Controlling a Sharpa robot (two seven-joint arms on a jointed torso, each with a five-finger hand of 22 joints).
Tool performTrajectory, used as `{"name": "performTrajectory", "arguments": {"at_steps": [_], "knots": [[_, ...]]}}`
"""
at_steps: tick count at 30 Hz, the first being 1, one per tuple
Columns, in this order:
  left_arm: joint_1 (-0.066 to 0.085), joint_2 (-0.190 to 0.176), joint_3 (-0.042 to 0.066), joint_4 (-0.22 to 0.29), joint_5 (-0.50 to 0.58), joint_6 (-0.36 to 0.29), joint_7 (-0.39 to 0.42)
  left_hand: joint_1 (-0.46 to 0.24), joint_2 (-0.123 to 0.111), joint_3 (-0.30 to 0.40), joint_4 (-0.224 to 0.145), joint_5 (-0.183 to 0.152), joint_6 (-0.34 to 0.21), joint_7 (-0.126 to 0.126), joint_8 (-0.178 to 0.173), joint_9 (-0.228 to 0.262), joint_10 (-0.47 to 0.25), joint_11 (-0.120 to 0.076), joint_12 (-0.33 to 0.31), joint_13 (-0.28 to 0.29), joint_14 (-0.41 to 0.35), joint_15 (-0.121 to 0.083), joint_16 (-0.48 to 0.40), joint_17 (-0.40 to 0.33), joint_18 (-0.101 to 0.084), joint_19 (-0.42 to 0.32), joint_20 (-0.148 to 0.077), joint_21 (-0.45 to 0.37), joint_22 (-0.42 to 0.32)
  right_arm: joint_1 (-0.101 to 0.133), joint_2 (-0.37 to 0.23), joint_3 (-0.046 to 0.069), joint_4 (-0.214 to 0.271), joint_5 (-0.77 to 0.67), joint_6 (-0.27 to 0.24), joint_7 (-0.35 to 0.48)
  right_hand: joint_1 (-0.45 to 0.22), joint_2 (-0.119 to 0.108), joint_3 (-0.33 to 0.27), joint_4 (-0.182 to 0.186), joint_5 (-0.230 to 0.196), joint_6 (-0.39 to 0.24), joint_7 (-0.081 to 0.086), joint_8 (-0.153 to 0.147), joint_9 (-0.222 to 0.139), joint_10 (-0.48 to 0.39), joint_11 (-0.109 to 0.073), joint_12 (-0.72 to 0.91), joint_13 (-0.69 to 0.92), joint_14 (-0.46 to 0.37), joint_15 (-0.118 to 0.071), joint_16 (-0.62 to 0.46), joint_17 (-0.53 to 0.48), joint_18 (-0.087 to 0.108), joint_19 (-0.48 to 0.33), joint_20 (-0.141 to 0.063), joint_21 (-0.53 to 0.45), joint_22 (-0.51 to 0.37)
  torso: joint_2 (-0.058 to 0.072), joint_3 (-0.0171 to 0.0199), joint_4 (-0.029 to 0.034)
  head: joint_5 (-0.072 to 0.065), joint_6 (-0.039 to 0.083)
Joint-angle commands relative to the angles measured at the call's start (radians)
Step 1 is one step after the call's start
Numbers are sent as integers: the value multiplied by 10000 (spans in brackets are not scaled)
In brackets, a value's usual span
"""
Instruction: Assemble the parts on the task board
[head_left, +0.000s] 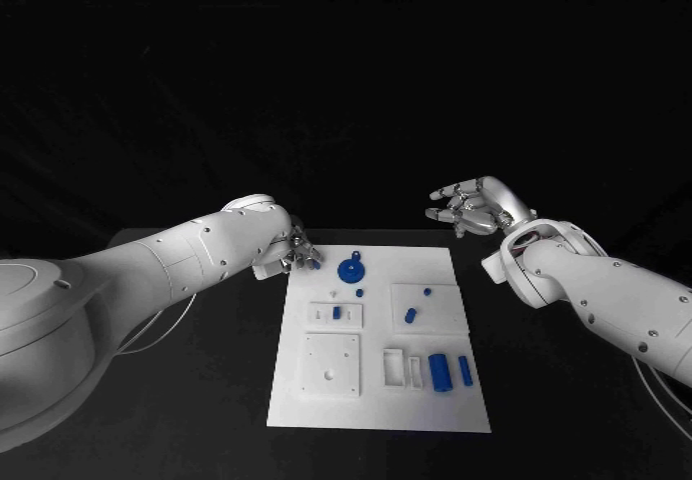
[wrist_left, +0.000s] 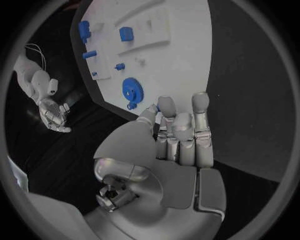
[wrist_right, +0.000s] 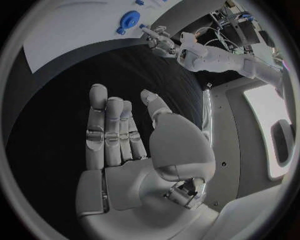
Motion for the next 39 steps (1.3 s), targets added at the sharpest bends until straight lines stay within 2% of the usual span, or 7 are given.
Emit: {"name": "performTrajectory", "arguments": {"at_steps": [1, 14, 20, 25, 28, 32, 39], "knots": [[-63, -59, -24, 133, 224, -29, -22, -121, -2, 960, -827, 50, -85, 17, 46, 88, -32, 1, -41, 2, 16, -49, 23, -19, -91, -15, 30, 61, 195, 0, 8, 6, -3, -58, 60, 44, -98, -18, 19, 34, 16, 65, -26, -32, -10, 34, -61, 15, -1, 8, -69, 19, -4, 53, 69, 4, 15, 277, -3, -10, -1, 8, -4], [-61, -182, -21, 255, 369, -7, -67, -148, -53, 1132, -1017, 432, -94, 56, -47, 22, -76, 15, -60, -1, -22, -46, -20, -92, -101, -38, 18, 65, 194, 0, -1, 6, -14, -57, 67, 43, -98, -18, 19, 34, 16, 65, -26, -32, -10, 34, -61, 15, -1, 8, -69, 19, -4, 53, 69, 4, 15, 277, 4, -10, 0, 45, 13], [-60, -196, -24, 293, 450, -117, -14, -217, -153, 1294, -1186, 1025, -72, 68, -36, 39, -75, 17, -67, -5, -16, -47, -1, -72, -89, -45, 18, 82, 196, 0, 4, 5, -23, -51, 74, 45, -101, -17, 22, 58, 15, 66, -29, -31, -10, 37, -63, 22, 6, 11, -69, 24, -1, 52, 71, 3, 17, 278, 1, -10, -3, 57, 28], [-59, -289, -25, 479, 508, -350, 57, -405, -384, 1553, -1451, 1987, 174, 2, 87, 154, 124, -15, -82, -42, 161, -47, 162, 208, -28, 6, 53, 163, 201, 0, 0, 5, -26, -45, 76, 47, -101, -17, 22, 58, 15, 66, -29, -31, -10, 37, -63, 22, 6, 11, -69, 24, -1, 52, 71, 3, 17, 278, 5, -6, -3, 64, 28], [-48, -438, -23, 722, 561, -482, 56, -504, -495, 1653, -1554, 2376, 282, -26, 130, 216, 214, -45, -108, -58, 243, -49, 236, 350, -5, 31, 67, 201, 202, 0, -18, 5, -24, -43, 75, 46, -116, -17, 18, 83, 11, 77, -32, -30, -8, 42, -64, 28, 11, 15, -72, 28, 1, 51, 74, 1, 23, 278, 1, 0, 8, 64, 22], [11, -680, -22, 1110, 696, -597, 13, -727, -623, 1879, -1729, 2759, 420, -59, 114, 320, 341, -74, -184, -65, 335, -50, 285, 503, 53, 47, 105, 272, 198, 0, -45, 5, -22, -39, 70, 42, -116, -17, 18, 83, 11, 77, -32, -30, -8, 42, -64, 28, 11, 15, -72, 28, 1, 51, 74, 1, 23, 278, 2, 7, 16, 66, 12], [205, -1264, -24, 2130, 857, -644, -153, -873, -711, 1992, -1872, 3056, 595, -88, -6, 375, 470, -96, -272, -36, 438, -48, 297, 659, 115, 46, 157, 366, 196, 0, -87, 5, -22, -31, 66, 37, -116, -17, 18, 83, 11, 77, -32, -30, -8, 42, -64, 28, 11, 15, -72, 28, 1, 51, 74, 1, 23, 278, -24, 7, 44, 84, -10]]}}
